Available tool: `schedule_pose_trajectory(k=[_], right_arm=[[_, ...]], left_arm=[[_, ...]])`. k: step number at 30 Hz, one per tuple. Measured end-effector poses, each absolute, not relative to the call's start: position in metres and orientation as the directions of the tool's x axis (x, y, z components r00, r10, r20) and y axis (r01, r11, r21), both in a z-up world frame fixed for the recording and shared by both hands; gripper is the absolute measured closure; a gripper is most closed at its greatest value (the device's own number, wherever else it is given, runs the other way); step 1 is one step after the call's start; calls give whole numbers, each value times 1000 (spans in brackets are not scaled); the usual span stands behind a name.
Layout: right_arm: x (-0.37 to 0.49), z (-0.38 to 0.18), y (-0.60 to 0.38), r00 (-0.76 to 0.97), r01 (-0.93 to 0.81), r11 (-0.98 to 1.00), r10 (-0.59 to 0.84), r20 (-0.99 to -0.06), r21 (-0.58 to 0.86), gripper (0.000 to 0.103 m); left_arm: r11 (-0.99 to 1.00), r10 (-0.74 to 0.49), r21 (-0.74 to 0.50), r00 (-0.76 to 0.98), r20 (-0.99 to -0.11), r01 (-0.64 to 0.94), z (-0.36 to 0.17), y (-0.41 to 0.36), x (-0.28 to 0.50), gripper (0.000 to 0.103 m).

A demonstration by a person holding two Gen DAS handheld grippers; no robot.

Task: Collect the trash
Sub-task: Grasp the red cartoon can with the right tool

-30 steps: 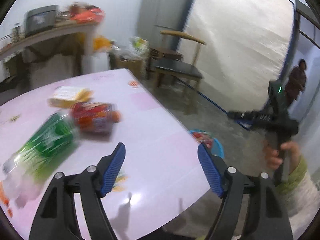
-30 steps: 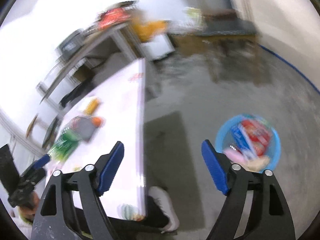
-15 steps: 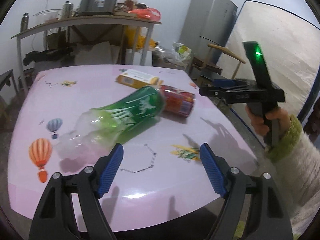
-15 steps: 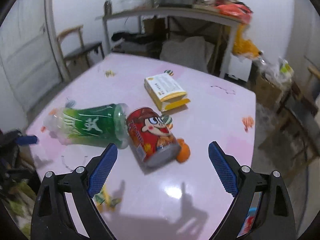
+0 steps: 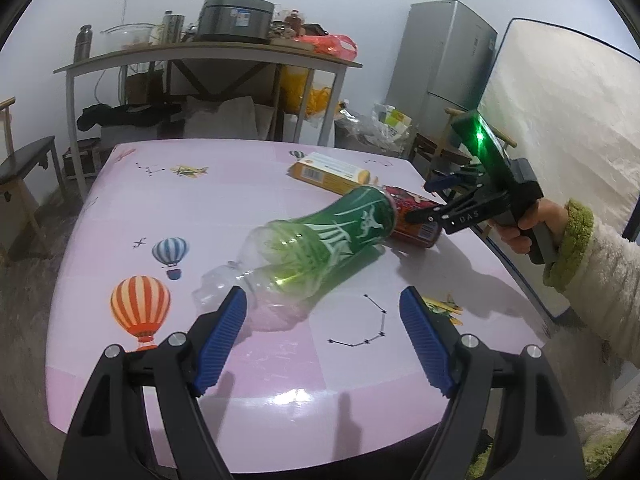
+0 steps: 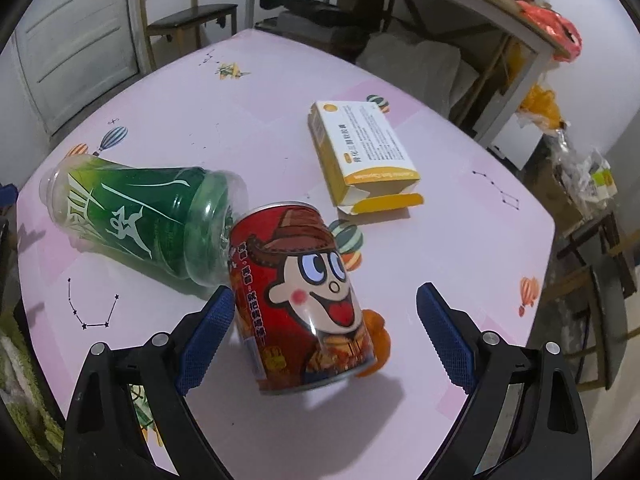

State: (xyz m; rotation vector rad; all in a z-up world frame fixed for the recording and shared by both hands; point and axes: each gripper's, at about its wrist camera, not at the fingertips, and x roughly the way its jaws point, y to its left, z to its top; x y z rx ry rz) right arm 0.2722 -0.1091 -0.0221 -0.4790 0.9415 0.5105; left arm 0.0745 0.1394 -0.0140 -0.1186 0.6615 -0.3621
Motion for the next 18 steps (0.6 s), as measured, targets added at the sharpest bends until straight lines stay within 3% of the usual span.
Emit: schedule_pose_trajectory(k=[3,8,18], right_arm=[[274,-25,-105,475,-611,778,208,-855,-151,19],[269,-31,-90,451,-623,767,191,-872,-154,39],[253,-32,-85,477,-557,808,121,-871,-193,40]], left_arm=[[935,-353,-229,743,-569,269,-14,144,77,26],[932,-357,-268,757,-547,246,-12,152,75,26],[926,-363,-291,769,-525,239,-10,163,71,26]])
